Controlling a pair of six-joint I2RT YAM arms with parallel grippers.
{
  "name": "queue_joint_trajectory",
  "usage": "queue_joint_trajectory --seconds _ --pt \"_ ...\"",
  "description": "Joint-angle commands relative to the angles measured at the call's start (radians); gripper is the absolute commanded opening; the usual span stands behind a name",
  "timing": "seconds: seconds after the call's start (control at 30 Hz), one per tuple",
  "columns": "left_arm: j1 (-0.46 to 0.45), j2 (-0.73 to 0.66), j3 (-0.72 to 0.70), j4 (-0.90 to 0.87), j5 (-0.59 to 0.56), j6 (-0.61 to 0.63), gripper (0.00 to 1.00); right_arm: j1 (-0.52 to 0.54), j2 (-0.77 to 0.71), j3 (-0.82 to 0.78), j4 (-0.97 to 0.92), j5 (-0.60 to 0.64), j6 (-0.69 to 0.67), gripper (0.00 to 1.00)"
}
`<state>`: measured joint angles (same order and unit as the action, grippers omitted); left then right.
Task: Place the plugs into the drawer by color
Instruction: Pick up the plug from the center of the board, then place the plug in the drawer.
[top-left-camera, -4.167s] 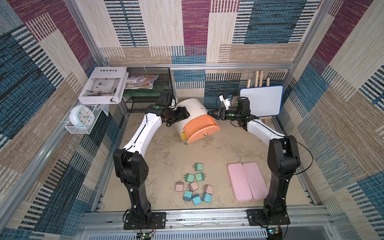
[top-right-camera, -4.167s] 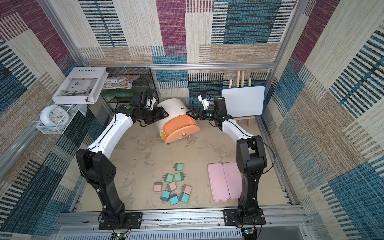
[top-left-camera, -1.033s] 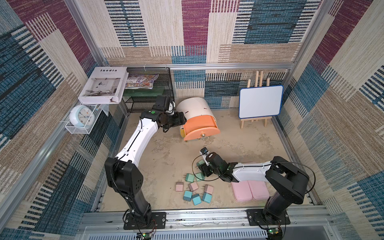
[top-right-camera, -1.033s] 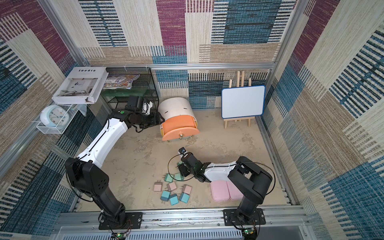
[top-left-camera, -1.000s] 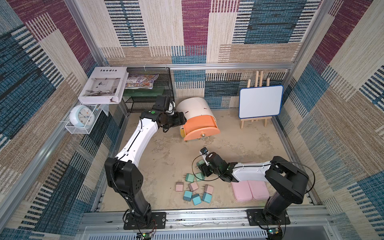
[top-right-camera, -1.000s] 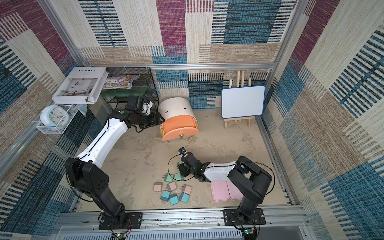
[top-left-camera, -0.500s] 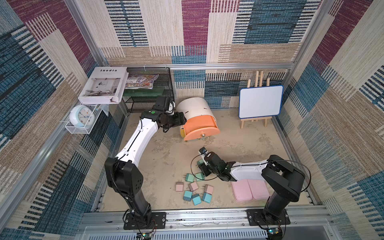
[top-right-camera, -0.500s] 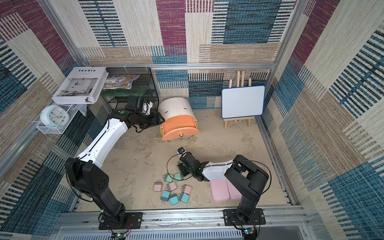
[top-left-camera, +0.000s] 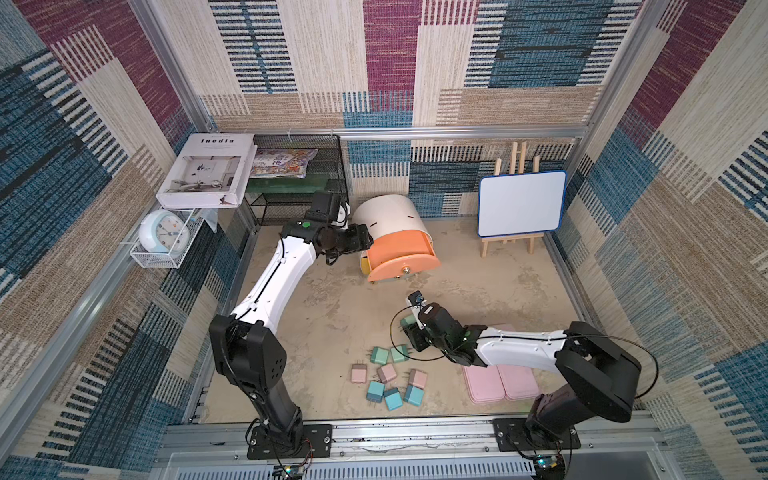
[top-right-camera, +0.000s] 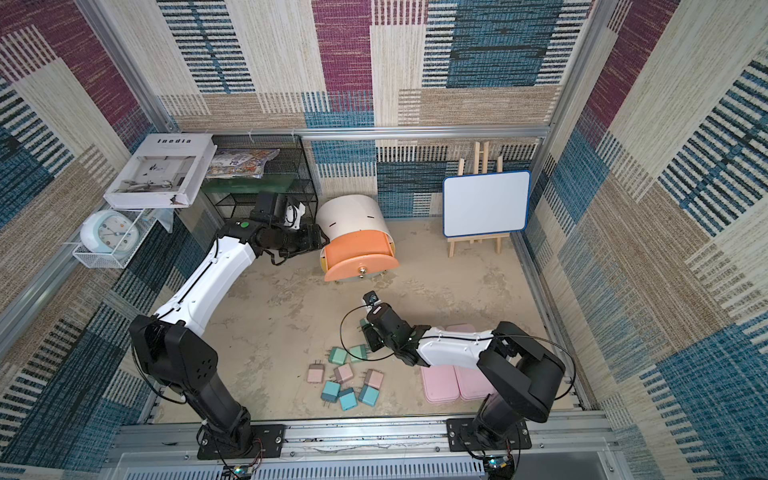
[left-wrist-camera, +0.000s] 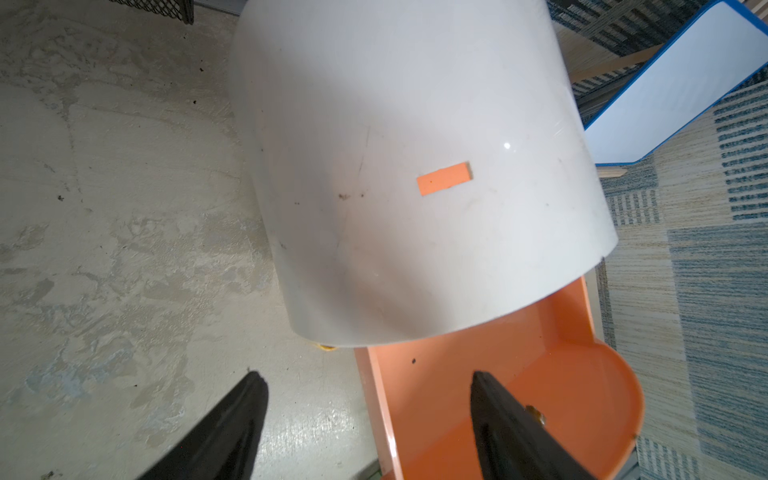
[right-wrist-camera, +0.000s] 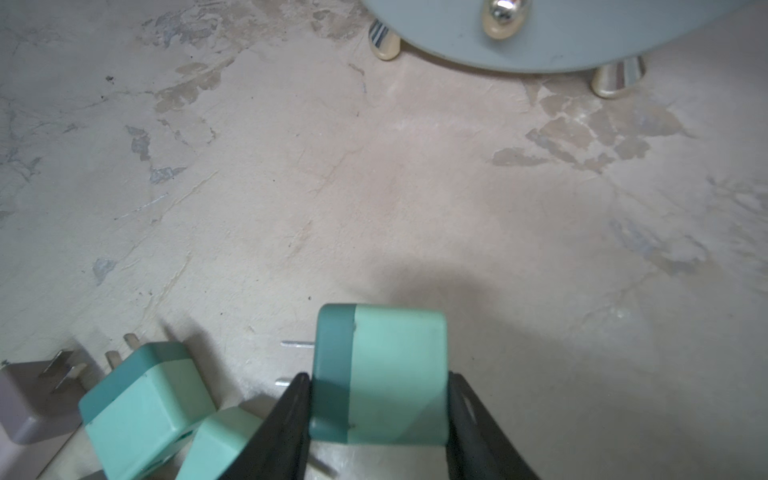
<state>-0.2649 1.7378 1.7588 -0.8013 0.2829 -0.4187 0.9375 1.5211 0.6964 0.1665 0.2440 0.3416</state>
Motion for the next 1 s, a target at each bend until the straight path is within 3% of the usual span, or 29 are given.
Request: queue_joint_trajectory --seconds 0.0,0.23,0.4,0.6,0.97 --pt "0.001 -0.012 0.013 0.019 -0.004 0.001 0.81 0.001 -0.092 -0.036 -0.085 0.069 0.073 0.46" --pt "0.000 0.007 0.087 0.014 0.018 -0.014 0.82 -0.067 -0.420 -0.052 -0.294 0.178 0.115 0.46" --pt "-0.002 0.081 0.194 -0.021 0.037 -0.019 0.82 -0.247 -0.511 0.125 -0.399 0.053 0.048 0.46" --pt "-0.002 0.154 0.266 -0.043 0.045 -0.005 0.81 -0.371 -0.328 0.463 -0.525 -0.124 -0.035 0.47" --pt "0.004 0.157 0.227 -0.044 0.038 0.023 0.81 -0.420 0.054 0.844 -0.630 -0.323 -0.055 0.48"
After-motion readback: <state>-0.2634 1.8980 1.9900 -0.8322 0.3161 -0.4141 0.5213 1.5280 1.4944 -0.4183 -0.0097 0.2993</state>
